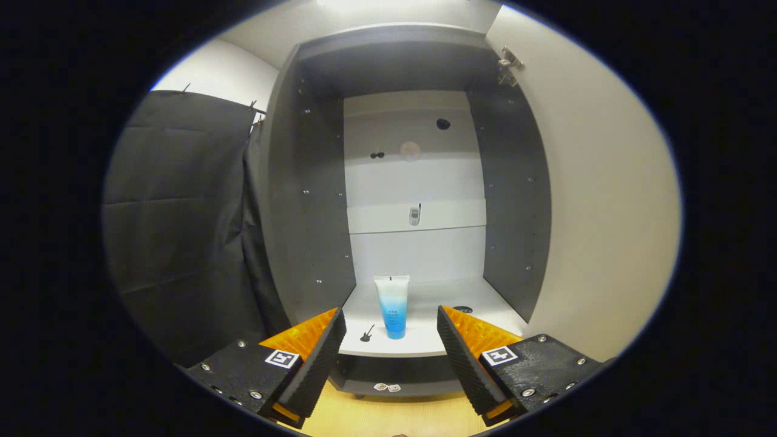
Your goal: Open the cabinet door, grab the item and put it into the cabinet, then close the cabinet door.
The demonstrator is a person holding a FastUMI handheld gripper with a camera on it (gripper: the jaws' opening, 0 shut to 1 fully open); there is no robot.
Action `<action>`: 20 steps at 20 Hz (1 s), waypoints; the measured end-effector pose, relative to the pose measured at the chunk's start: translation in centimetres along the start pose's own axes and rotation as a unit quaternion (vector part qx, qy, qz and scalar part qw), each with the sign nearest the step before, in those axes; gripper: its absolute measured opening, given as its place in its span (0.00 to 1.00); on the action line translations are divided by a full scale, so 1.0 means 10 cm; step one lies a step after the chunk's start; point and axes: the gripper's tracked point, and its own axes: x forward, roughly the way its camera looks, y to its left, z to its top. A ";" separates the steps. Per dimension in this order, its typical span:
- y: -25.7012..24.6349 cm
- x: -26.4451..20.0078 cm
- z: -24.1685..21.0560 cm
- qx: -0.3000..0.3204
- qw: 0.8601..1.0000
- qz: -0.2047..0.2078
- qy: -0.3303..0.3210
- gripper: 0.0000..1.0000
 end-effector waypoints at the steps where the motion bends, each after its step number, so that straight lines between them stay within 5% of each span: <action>1: 0.00 -0.14 0.00 -0.001 1.000 0.001 -0.004 0.93; 20: -0.06 -1.92 -0.62 0.003 1.000 0.007 -0.022 0.93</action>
